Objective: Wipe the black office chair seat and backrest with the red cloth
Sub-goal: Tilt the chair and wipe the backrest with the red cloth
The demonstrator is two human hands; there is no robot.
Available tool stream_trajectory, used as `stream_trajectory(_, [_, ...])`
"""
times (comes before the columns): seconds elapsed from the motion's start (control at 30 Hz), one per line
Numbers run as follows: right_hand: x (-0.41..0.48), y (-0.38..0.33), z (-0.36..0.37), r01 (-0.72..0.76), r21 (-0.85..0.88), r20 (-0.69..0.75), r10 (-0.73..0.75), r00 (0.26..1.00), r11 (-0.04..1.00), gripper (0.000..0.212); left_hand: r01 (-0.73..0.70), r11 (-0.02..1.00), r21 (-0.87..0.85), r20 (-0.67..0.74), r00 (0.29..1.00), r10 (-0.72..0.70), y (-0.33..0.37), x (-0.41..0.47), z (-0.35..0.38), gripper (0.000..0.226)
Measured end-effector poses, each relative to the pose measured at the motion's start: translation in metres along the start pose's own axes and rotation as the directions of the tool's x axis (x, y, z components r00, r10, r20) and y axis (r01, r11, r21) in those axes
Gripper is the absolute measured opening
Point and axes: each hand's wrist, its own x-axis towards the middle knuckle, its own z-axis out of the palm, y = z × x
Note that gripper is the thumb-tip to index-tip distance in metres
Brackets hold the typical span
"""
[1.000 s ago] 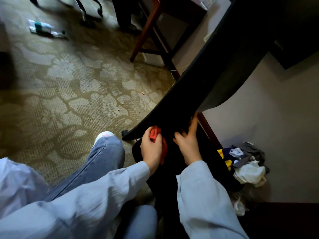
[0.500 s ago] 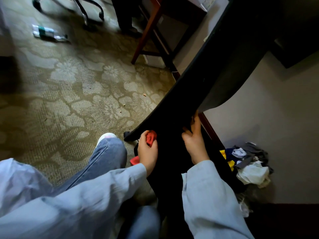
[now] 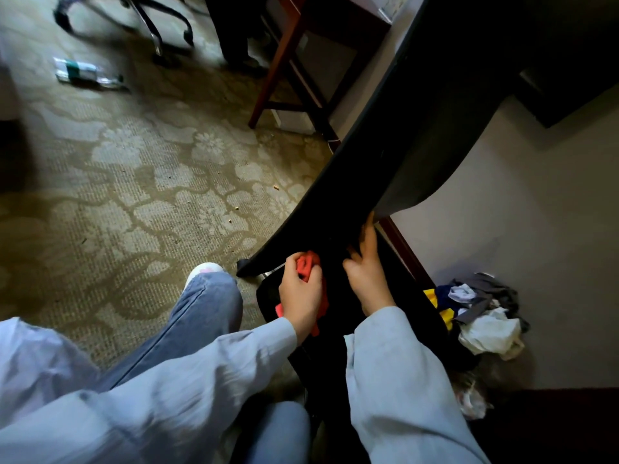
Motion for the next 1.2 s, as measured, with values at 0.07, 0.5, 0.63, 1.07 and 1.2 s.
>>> stream_trajectory(0.07, [0.001, 0.001, -0.004, -0.010, -0.005, 0.012, 0.010, 1.000, 1.000, 0.086, -0.022, 0.998, -0.059, 0.037, 0.999, 0.024, 0.010, -0.004, 0.003, 0.020])
stream_trajectory(0.5, [0.000, -0.005, -0.023, -0.088, 0.227, 0.014, 0.086, 0.996, 0.970, 0.040, -0.471, 0.821, -0.323, 0.214, 0.809, 0.548, 0.059, -0.004, -0.004, 0.029])
stream_trajectory(0.63, [-0.001, -0.003, -0.017, -0.051, 0.266, -0.007, 0.055, 0.998, 0.963, 0.045, -0.806, 0.586, 0.084, 0.210, 0.589, 0.780, 0.052, 0.011, 0.004, 0.038])
stream_trajectory(1.07, [0.004, 0.000, -0.018, -0.074, 0.050, 0.064, 0.071, 0.995, 0.996, 0.083, -0.833, 0.412, 0.369, 0.405, 0.543, 0.735, -0.046, 0.035, -0.024, 0.034])
stream_trajectory(1.2, [0.006, 0.003, -0.019, -0.070, 0.021, 0.069, 0.068, 0.995, 0.997, 0.085, -0.600, 0.621, 0.504, 0.381, 0.800, 0.464, -0.079, 0.048, -0.054, 0.040])
